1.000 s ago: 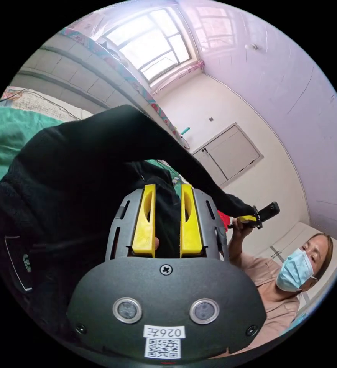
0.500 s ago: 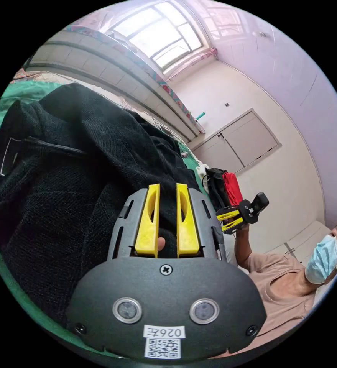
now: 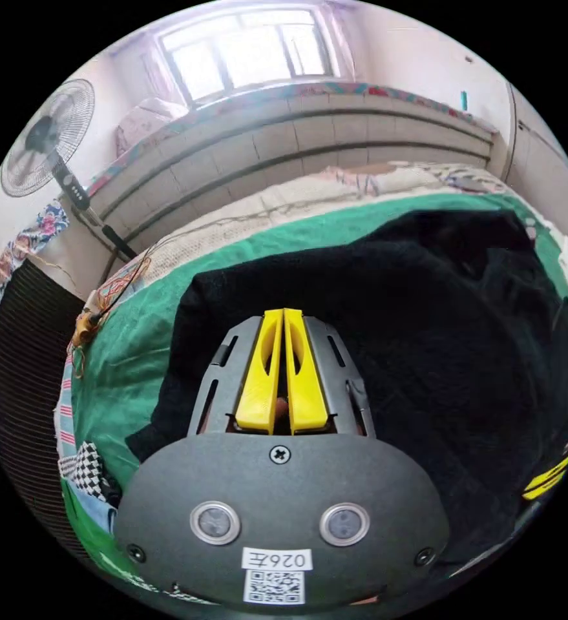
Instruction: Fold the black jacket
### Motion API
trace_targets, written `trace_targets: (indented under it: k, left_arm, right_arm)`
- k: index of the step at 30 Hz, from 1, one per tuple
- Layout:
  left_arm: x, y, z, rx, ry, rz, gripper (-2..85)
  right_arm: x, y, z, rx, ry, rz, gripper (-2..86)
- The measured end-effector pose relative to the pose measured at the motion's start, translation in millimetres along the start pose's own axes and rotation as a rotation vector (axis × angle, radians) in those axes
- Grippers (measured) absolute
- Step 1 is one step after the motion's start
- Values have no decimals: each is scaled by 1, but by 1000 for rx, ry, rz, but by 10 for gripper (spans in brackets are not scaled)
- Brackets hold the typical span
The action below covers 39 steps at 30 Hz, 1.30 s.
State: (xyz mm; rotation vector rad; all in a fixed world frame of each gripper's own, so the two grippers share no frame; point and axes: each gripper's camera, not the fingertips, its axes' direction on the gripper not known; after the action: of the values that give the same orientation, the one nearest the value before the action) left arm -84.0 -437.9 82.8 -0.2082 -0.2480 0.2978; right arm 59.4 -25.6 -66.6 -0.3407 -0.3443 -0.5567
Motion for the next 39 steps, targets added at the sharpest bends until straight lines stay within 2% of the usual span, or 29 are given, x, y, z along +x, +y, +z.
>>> trace_targets:
  k: [1, 5, 7, 11, 14, 16, 18, 19, 23, 27, 29, 31, 34, 36, 39]
  left_arm:
    - [-1, -3, -5, 68, 7, -79, -9]
    - [3, -3, -9, -48, 125, -103, -9]
    - [6, 18, -25, -43, 189, -130, -8]
    - [41, 107, -82, 150, 369, -43, -8]
    - [83, 179, -108, 211, 479, 44, -9]
    - [114, 211, -110, 185, 517, 117, -9]
    - [151, 230, -96, 27, 462, 255, -9]
    - [170, 241, -88, -7, 363, 306, -9]
    - [190, 278, -107, 146, 169, 171, -8]
    - [205, 298, -122, 253, -36, 227, -9]
    - [206, 312, -131, 355, -146, 147, -9]
    - [204, 323, -137, 428, -136, 91, -10]
    - [211, 332, -141, 496, -37, 149, -10]
    - [223, 332, -133, 460, 2, 246, -10]
    - [246, 316, -84, 142, -75, 358, -10]
  right_arm:
    - [5, 3, 0, 31, -21, 0, -10]
    - [34, 10, 3, 6, -183, 85, -9]
    - [41, 14, 0, 11, -223, 108, -9]
    - [36, 21, -17, 72, -168, 88, -9]
    - [17, 21, -18, 66, -65, 11, -10]
    - [5, 20, -8, 16, 6, -37, -11]
    - [-3, 19, 7, -76, 104, -68, -11]
    - [-7, 19, 14, -121, 150, -82, -10]
    - [-5, 28, 0, -73, 134, -37, -9]
    - [-3, 40, -20, 43, 111, -13, -9]
    - [0, 45, -22, 81, 94, -6, -9]
    - [3, 49, -23, 129, 54, 1, -9]
    - [4, 51, -18, 149, 26, -8, -9]
    - [1, 51, -12, 124, 39, -39, -9]
    - [6, 47, 18, -94, 148, -39, -9]
